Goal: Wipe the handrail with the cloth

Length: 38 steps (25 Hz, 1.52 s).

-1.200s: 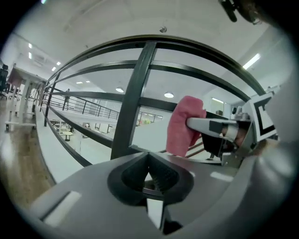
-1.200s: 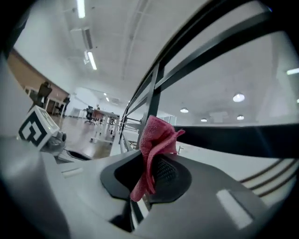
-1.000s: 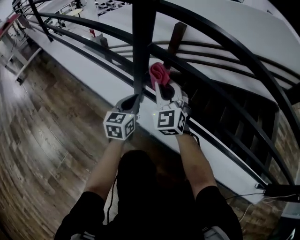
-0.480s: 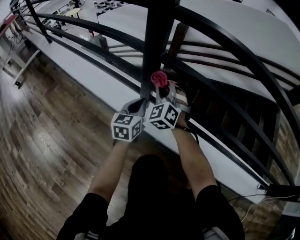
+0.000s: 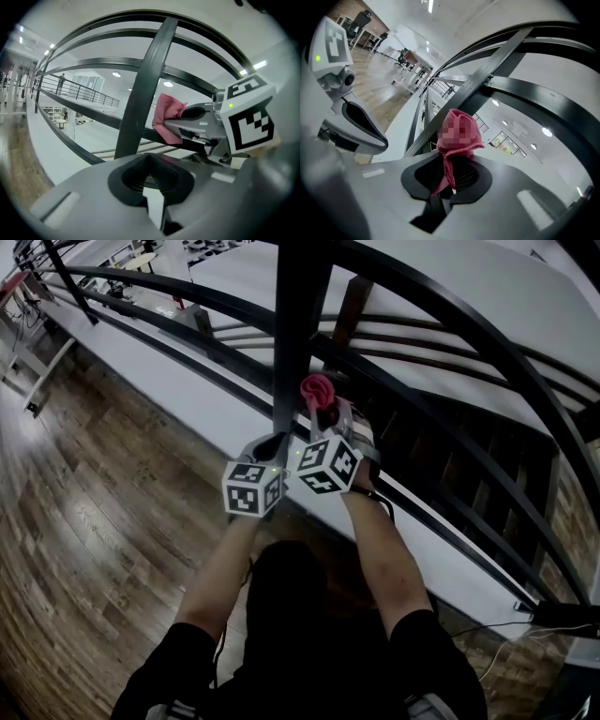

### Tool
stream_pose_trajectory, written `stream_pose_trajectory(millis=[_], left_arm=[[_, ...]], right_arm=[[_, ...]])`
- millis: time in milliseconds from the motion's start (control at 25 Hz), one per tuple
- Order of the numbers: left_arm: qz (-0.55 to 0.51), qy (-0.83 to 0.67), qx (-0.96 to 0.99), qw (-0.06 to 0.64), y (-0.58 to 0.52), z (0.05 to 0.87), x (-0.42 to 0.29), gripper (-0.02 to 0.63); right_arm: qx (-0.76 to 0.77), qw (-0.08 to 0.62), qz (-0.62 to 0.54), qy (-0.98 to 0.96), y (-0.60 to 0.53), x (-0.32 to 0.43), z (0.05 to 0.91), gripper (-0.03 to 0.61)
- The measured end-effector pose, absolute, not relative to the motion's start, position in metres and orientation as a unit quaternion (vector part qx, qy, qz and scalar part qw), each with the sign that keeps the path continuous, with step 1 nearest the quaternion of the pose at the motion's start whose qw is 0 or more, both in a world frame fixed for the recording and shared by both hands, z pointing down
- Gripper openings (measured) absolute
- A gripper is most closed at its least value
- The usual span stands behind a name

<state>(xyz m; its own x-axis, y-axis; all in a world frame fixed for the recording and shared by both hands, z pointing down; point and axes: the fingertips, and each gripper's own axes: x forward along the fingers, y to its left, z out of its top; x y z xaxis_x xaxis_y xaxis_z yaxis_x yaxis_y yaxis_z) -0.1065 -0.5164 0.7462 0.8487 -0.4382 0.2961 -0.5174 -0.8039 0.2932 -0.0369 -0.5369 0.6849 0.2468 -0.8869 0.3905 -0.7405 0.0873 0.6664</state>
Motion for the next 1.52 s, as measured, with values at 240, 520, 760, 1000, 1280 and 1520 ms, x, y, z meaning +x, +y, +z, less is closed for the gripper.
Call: stream_pose_trajectory(millis=[240, 520, 760, 1000, 1280, 1520], left_arm=[[0.104, -0.248, 0.946, 0.181, -0.508, 0.741, -0.096, -0.002], [0.104, -0.234, 0.951, 0.172, -0.487, 0.735, -0.077, -0.002], [0.105, -0.235, 0.954, 0.157, -0.470, 0.733, -0.063, -0.002], [0.102, -0.229, 0.956, 0.153, -0.455, 0.730, -0.051, -0.002], [0.104, -0.224, 0.958, 0.144, -0.441, 0.733, -0.038, -0.002], [0.098, -0.220, 0.961, 0.136, -0.423, 0.734, -0.024, -0.002]], right_arm=[[0.682, 0.400, -0.069, -0.608, -0.518, -0.029, 0.682, 0.040], [0.697, 0.392, -0.048, -0.599, -0.489, -0.005, 0.683, 0.040], [0.704, 0.378, -0.044, -0.599, -0.464, 0.005, 0.681, 0.040], [0.709, 0.372, -0.037, -0.597, -0.444, 0.017, 0.681, 0.040], [0.714, 0.367, -0.036, -0.595, -0.422, 0.026, 0.678, 0.040], [0.717, 0.365, -0.041, -0.592, -0.402, 0.037, 0.676, 0.040]])
